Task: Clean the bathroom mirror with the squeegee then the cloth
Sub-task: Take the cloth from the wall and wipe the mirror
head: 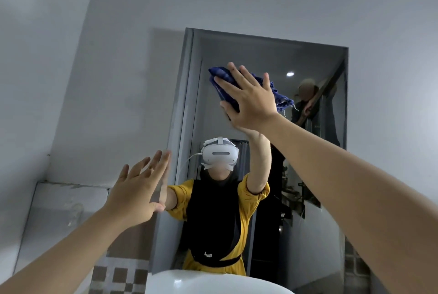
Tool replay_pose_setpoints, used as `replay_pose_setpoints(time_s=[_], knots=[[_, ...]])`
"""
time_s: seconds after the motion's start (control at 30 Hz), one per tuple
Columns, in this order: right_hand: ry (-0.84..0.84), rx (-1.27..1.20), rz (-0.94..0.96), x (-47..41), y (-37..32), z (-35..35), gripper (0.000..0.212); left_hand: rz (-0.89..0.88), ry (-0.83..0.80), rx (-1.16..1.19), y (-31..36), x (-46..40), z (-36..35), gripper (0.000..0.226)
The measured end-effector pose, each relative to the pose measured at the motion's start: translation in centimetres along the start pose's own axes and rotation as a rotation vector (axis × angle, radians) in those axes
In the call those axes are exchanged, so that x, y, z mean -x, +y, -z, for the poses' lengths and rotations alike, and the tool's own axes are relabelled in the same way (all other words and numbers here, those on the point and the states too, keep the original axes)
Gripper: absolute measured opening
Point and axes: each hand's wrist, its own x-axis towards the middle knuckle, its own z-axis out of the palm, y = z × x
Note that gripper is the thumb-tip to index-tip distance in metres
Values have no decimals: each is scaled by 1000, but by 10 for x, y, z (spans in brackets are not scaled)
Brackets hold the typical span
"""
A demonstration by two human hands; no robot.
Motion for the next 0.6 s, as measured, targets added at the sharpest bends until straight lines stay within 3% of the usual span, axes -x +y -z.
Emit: replay_pose_setpoints(time_s=[0.33, 0.47, 0.6], knots=[[33, 75, -457, 85, 113, 13, 57, 74, -4, 14, 6, 3, 2, 121], [53, 24, -691, 101, 110, 8, 57, 79, 9, 21, 11, 5, 6, 119], [108, -109, -1072, 88, 76, 1, 56, 70, 82, 7, 15, 7, 3, 113]])
